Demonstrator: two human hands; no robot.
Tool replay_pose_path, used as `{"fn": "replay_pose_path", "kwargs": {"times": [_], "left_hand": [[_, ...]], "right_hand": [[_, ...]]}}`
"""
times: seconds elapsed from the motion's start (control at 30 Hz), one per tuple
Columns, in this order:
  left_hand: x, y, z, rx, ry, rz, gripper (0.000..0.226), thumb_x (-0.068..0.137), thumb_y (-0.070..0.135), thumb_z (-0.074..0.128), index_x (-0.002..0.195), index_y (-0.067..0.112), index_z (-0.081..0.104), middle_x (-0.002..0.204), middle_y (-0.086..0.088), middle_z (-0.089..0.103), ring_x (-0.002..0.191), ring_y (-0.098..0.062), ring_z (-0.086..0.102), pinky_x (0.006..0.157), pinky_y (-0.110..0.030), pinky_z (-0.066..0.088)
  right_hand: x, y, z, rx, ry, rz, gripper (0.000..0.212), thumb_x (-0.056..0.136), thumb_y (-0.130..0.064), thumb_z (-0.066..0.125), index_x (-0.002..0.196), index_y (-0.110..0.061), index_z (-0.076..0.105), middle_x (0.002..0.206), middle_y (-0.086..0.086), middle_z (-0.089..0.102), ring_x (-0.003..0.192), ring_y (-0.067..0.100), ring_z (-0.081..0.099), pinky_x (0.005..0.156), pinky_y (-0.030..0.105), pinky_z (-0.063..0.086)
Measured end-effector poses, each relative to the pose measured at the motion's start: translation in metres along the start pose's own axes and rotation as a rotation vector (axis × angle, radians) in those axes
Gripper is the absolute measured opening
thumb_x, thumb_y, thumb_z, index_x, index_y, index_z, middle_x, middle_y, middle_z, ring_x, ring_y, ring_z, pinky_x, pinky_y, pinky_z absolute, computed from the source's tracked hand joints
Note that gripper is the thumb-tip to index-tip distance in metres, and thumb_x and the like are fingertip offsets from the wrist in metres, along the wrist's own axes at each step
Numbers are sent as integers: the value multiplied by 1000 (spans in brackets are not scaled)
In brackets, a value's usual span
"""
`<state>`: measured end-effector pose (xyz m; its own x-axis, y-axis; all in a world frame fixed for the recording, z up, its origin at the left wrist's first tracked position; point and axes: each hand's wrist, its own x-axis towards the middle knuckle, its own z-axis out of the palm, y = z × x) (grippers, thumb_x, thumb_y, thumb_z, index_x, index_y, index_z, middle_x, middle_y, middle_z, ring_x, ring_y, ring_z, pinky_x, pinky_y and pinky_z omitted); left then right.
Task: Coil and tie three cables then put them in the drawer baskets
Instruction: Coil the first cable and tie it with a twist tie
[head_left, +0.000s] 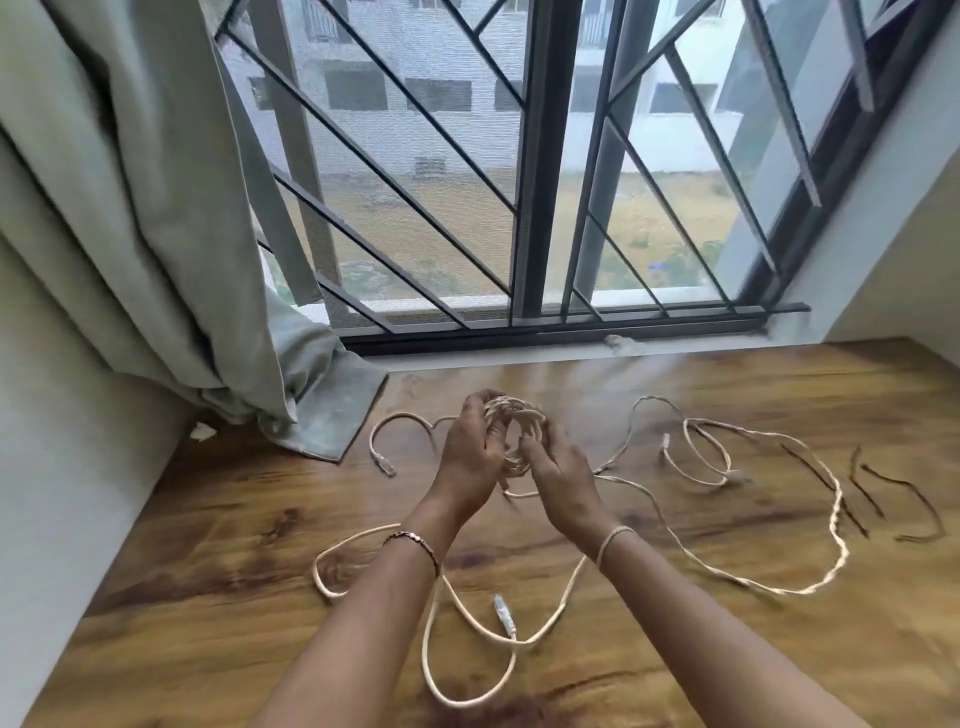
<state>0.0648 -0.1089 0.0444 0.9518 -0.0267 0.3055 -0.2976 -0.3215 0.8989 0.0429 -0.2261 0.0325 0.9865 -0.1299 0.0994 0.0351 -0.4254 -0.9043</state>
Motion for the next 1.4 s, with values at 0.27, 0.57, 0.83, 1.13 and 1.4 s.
{"fn": "replay_pose_path", "kwargs": {"times": [0.27, 0.57, 0.83, 1.13, 1.4], "left_hand": [[-10, -3, 25, -106, -176, -8, 26, 92, 15, 50, 118, 15, 47, 110, -16, 63, 89, -22, 66, 75, -43, 55], [-7, -8, 48, 90, -303, 124, 30, 91, 3, 52, 120, 12, 54, 110, -5, 63, 102, -19, 61, 92, -30, 47], [-3, -1, 66, -227, -386, -136, 28, 82, 13, 73, 108, 14, 66, 89, -1, 72, 78, -7, 68, 73, -21, 54], [-7, 8, 94, -531, -445, -295, 52, 69, 32, 79, 92, -12, 66, 80, -16, 65, 65, -16, 56, 56, -20, 44], [-23, 18, 125, -488, -509, -273, 30, 75, 25, 74, 84, -4, 70, 66, -1, 69, 57, -6, 58, 53, -16, 46]], "right_hand": [[5, 3, -25, 311, -99, 232, 22, 90, -12, 53, 112, -9, 47, 100, 13, 62, 83, 21, 63, 75, 41, 54], [-5, 18, -50, 469, -92, 400, 16, 89, 0, 55, 91, -13, 46, 82, 9, 60, 67, 15, 63, 61, 29, 56], [-14, 32, -78, 529, 49, 487, 19, 86, -2, 64, 69, -7, 58, 67, 9, 63, 54, 11, 63, 51, 20, 54], [-25, 50, -120, 601, -34, 437, 20, 70, 2, 66, 88, -2, 71, 92, 15, 68, 84, 19, 59, 70, 22, 42], [-46, 74, -144, 740, -78, 464, 38, 71, -3, 61, 109, -5, 65, 95, 9, 64, 77, 12, 53, 59, 22, 30]]}}
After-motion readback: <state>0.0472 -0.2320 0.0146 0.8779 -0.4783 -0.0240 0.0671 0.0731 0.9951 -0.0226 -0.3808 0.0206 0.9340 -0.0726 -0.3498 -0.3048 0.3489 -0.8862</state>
